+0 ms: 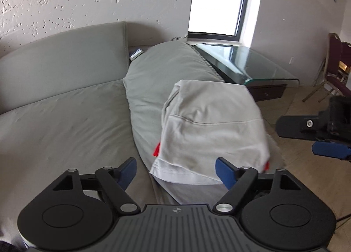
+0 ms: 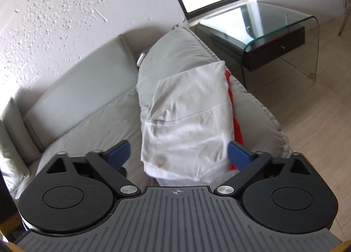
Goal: Fold clothes
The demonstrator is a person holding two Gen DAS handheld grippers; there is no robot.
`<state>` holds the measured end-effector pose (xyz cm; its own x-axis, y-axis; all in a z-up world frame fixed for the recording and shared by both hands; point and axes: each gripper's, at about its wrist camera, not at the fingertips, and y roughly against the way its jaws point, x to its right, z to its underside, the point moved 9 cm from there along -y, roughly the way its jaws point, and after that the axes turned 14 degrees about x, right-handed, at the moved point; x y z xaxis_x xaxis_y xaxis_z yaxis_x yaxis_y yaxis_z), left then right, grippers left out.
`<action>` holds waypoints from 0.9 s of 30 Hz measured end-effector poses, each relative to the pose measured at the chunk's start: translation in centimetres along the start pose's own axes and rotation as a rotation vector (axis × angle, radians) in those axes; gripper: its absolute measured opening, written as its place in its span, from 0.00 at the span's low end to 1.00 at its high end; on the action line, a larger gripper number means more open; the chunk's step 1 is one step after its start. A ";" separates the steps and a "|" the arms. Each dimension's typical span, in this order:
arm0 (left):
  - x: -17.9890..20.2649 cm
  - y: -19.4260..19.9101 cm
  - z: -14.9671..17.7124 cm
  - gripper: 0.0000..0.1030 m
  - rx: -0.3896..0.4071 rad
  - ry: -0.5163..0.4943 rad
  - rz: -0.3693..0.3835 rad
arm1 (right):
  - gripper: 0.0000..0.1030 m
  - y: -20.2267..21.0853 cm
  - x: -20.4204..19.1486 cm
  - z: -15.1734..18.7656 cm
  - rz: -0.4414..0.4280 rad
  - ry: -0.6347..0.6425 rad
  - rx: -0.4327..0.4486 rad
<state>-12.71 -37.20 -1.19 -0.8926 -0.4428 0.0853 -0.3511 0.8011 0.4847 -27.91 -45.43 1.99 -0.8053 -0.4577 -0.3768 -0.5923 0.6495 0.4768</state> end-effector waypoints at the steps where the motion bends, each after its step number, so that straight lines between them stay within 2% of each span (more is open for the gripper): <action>1: 0.2 0.6 -0.1 0.82 0.001 0.005 0.009 | 0.99 0.7 -0.3 -0.1 0.008 0.008 -0.006; 7: 1.6 4.0 -0.7 0.96 0.009 0.039 0.062 | 0.99 5.0 -0.9 -0.3 0.107 0.117 -0.024; 9: 1.9 4.9 -1.0 0.98 0.022 0.057 0.078 | 0.99 6.1 -0.7 -0.4 0.137 0.131 -0.022; 14: 2.8 6.0 -1.2 0.99 0.041 0.050 0.109 | 0.99 7.5 -0.6 -1.0 0.163 0.139 -0.015; 27: 3.9 4.0 1.5 0.99 -0.058 0.047 0.114 | 1.00 5.7 0.1 0.8 0.214 0.252 -0.036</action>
